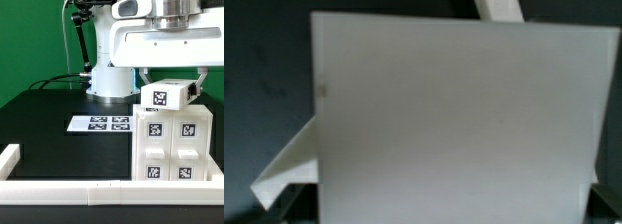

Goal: Assemble cabinet

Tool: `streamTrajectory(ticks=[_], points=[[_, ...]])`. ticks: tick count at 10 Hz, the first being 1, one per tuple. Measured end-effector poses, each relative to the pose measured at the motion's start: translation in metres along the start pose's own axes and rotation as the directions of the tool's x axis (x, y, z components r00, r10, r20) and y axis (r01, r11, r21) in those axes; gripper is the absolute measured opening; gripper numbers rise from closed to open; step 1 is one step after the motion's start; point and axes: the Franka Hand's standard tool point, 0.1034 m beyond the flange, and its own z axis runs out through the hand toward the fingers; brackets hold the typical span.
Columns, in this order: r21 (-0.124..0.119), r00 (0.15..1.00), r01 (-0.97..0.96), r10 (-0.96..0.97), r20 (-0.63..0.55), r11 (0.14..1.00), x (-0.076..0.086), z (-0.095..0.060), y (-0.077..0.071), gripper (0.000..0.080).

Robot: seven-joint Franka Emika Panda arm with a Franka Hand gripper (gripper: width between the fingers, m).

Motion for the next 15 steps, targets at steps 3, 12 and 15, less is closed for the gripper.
streamTrajectory(ticks=[3, 12, 15], points=[[0.021, 0.982, -0.188, 0.188, -0.004, 0.982, 0.000, 0.000, -0.004, 0.0561], [0.049, 0.654, -0.756, 0.756, 0.023, 0.652, -0.004, 0.000, -0.015, 0.0561], [0.051, 0.509, -0.860, 0.860, 0.038, 0.507, -0.005, 0.000, -0.017, 0.0561]])
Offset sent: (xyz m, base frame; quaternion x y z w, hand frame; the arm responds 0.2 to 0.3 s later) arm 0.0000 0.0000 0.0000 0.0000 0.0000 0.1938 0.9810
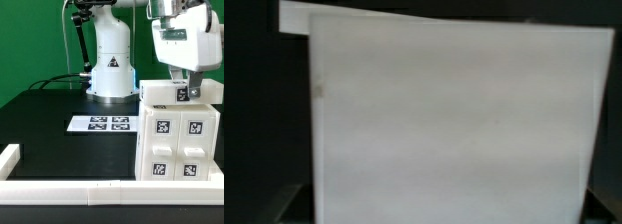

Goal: Assemble cabinet

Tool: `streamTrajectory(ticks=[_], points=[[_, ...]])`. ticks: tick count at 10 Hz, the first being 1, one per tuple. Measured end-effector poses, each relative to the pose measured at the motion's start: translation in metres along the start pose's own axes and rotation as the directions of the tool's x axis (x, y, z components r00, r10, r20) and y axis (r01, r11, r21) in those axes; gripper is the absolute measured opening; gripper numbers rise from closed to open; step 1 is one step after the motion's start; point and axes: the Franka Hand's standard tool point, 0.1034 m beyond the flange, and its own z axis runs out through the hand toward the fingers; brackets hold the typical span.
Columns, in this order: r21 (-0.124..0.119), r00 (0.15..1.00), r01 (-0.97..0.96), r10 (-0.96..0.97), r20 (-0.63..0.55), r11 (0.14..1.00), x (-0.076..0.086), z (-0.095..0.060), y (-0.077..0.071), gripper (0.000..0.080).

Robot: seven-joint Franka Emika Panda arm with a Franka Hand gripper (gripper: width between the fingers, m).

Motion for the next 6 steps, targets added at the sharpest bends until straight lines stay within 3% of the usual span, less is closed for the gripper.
streamTrajectory(ticks=[6], points=[[-0.011, 0.938, -0.344, 0.344, 0.052, 0.939, 0.0035, 0.0001, -0.0010, 0.0561]])
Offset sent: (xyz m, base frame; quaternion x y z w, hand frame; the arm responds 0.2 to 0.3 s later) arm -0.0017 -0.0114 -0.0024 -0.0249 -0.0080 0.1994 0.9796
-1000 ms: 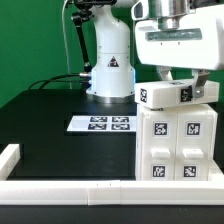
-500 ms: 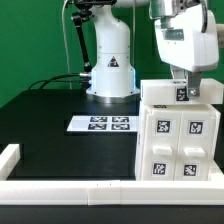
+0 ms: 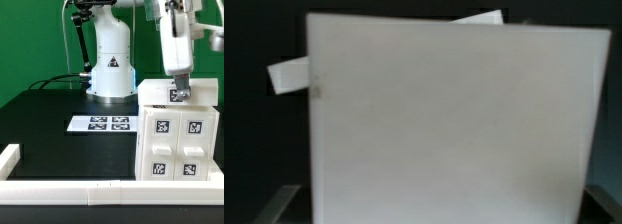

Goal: Assemble cabinet

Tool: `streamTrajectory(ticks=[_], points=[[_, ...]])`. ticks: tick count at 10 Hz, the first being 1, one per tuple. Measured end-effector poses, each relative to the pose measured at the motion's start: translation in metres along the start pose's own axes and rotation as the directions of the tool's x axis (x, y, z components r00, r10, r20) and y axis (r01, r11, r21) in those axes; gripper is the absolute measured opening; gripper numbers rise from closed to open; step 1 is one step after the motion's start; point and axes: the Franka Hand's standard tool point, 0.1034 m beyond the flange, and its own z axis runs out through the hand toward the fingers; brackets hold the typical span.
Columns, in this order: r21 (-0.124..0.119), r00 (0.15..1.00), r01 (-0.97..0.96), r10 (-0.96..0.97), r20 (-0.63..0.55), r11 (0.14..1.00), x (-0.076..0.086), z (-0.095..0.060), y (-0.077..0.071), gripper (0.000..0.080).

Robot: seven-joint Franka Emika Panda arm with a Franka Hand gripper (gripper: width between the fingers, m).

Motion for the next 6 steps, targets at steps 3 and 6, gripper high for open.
streamTrajectory(ticks=[3, 6], points=[[0.005, 0.997, -0.080, 0.080, 0.023, 0.997, -0.0022, -0.0003, -0.0018, 0.0566], [0.003, 0.999, -0.015, 0.015, 0.030, 1.000, -0.0019, -0.0011, 0.0028, 0.0758]])
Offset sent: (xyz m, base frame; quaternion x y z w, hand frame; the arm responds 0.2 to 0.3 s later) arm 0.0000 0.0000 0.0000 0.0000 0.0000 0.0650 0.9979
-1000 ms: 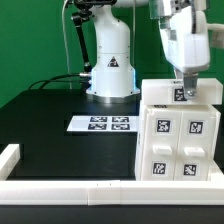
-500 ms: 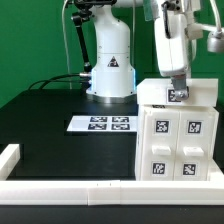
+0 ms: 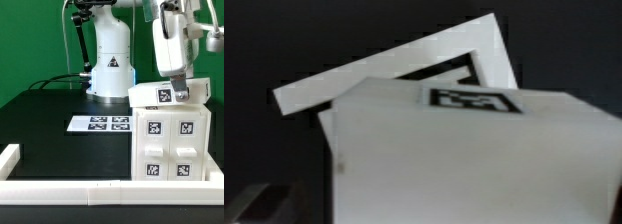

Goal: Assemble cabinet

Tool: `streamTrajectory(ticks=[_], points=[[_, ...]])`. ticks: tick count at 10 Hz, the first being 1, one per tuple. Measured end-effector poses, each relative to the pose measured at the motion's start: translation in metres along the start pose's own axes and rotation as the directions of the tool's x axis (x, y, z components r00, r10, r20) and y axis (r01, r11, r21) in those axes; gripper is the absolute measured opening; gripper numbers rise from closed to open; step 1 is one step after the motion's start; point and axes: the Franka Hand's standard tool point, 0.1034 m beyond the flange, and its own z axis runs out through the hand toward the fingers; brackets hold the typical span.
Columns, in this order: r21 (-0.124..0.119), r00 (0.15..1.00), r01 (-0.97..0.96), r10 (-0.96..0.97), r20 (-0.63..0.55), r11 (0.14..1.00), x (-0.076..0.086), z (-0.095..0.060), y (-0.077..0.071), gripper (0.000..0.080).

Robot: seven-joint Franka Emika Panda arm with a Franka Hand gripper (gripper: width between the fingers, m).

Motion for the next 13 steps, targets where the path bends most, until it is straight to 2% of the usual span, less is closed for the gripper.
streamTrajectory(ticks=[1, 4, 7, 8, 9, 11, 13], points=[[0.001, 1.000, 0.021, -0.021, 0.001, 1.000, 0.000, -0.002, 0.002, 0.0791], [0.010, 0.999, 0.050, -0.051, 0.015, 0.999, 0.001, -0.017, 0.013, 0.0797], [0.009, 0.995, 0.096, -0.096, 0.016, 0.995, 0.000, -0.017, 0.014, 0.0797], [0.002, 0.990, 0.140, -0.140, 0.011, 0.990, 0.000, -0.017, 0.014, 0.0797], [-0.028, 0.962, 0.272, -0.272, 0.006, 0.962, -0.004, -0.018, 0.011, 0.0797], [-0.039, 0.865, 0.502, -0.501, 0.017, 0.864, -0.010, -0.023, 0.009, 0.0797], [-0.034, 0.721, 0.693, -0.693, 0.027, 0.720, -0.011, -0.023, 0.010, 0.0797]])
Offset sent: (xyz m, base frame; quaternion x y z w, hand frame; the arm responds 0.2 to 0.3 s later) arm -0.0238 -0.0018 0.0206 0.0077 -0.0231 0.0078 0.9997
